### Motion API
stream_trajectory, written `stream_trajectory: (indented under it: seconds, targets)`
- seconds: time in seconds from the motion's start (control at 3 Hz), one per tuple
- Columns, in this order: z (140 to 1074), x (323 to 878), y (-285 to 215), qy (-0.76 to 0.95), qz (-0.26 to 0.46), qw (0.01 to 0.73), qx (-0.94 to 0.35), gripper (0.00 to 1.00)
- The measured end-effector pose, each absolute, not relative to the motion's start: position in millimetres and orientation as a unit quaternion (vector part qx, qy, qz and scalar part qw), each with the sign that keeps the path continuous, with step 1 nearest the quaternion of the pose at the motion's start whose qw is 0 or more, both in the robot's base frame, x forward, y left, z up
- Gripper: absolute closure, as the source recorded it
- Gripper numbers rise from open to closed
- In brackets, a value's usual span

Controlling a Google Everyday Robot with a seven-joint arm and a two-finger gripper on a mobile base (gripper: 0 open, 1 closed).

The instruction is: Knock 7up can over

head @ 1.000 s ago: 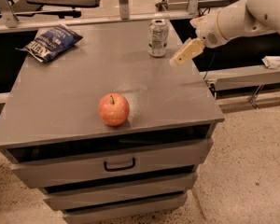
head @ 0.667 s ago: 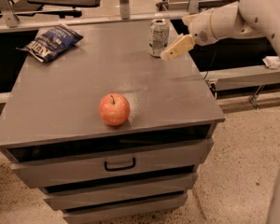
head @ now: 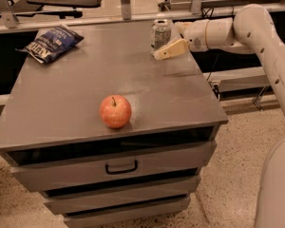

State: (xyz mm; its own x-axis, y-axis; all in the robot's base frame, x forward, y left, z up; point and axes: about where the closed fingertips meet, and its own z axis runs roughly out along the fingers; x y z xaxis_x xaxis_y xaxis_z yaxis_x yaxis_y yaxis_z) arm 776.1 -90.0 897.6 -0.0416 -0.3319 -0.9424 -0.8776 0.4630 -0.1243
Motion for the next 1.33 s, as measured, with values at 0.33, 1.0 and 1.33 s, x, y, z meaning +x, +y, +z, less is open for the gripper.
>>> stream_trajectory:
  seconds: [0.33,1.0,1.33]
  targets:
    - [895,770,-77,0.657,0.302,0.534,-0.439,0.00]
    - [944,698,-11,0.569,0.429,0.531,-0.459,0.00]
    - [982,650,17,0.503,0.500,0.519,-0.477,0.00]
